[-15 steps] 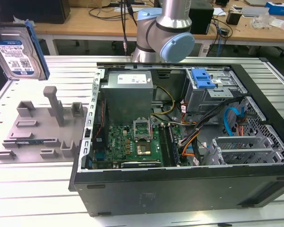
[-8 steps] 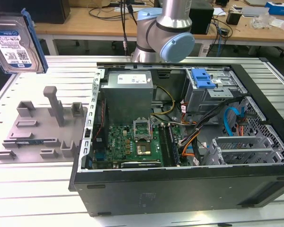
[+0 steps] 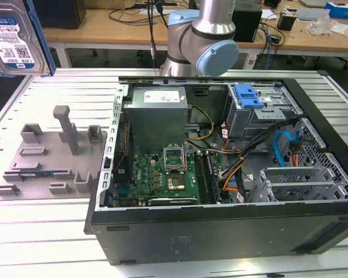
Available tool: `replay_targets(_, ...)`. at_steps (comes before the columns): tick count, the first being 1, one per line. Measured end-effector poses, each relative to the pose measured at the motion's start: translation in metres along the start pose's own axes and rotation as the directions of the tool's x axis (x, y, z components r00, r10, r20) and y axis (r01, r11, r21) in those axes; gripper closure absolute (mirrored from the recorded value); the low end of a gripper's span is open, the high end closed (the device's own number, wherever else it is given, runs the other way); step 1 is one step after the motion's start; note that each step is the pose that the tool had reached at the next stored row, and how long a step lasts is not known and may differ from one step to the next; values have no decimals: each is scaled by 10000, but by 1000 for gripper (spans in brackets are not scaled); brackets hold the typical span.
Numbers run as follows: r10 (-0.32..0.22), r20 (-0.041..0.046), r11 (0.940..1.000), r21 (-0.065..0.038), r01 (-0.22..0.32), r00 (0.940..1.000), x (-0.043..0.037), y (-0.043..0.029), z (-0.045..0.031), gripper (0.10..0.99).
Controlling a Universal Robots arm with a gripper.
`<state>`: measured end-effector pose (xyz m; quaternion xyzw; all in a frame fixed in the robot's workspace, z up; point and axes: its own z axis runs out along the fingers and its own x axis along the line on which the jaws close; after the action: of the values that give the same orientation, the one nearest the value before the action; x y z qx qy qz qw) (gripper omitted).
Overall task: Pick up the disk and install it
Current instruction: 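Pick up the disk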
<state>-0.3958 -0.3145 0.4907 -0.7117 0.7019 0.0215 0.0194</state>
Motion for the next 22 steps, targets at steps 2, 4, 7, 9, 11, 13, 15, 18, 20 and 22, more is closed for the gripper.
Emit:
replay_targets(2,0,0,10000,1,0,10000,0,0,-1,718)
replay_targets(4,0,-1,10000,-1,0,10000,1,-2,-3,718)
replay_targets(7,0,-2,10000,-7,0,10000,70,-80,-10,718)
replay_targets(9,1,-2,10000,-9,-1,10000,99,-115,-15,718)
replay_targets(11,0,-3,10000,-13,0,10000,128,-153,-24,718)
replay_targets(13,0,-2,10000,-15,0,10000,172,-208,-37,718)
replay_targets(15,2,-1,10000,-14,-2,10000,208,-245,-51,718)
replay_targets(18,0,-2,10000,-17,0,10000,251,-300,-77,718)
replay_targets(20,1,-2,10000,-17,-1,10000,281,-346,-100,718)
replay_targets(22,0,-1,10000,-17,0,10000,338,-432,-143,718)
